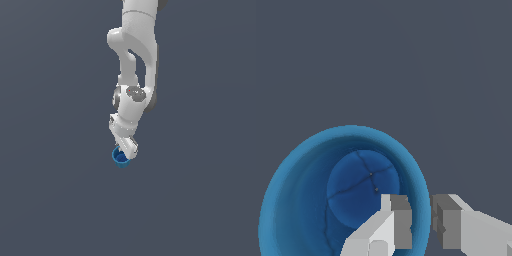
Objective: Pick up the object and move it to a goal position.
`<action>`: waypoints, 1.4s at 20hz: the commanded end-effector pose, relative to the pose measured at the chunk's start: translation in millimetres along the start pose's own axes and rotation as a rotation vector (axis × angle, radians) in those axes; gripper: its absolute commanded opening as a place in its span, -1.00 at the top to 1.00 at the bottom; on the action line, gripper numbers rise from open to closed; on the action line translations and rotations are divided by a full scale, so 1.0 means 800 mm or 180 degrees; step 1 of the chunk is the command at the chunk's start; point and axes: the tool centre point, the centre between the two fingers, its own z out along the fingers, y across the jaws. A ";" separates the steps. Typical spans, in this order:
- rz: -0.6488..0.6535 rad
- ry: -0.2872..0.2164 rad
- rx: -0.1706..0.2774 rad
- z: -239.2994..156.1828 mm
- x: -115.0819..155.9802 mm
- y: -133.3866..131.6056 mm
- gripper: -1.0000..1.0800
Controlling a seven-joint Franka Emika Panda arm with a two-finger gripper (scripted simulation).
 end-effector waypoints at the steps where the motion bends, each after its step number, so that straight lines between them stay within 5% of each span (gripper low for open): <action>1: 0.0000 0.0000 0.0000 0.001 0.000 0.000 1.00; 15: 0.0004 -0.0001 0.0004 -0.015 -0.003 0.000 1.00; 28: 0.0009 -0.0010 0.0002 -0.126 -0.024 0.004 1.00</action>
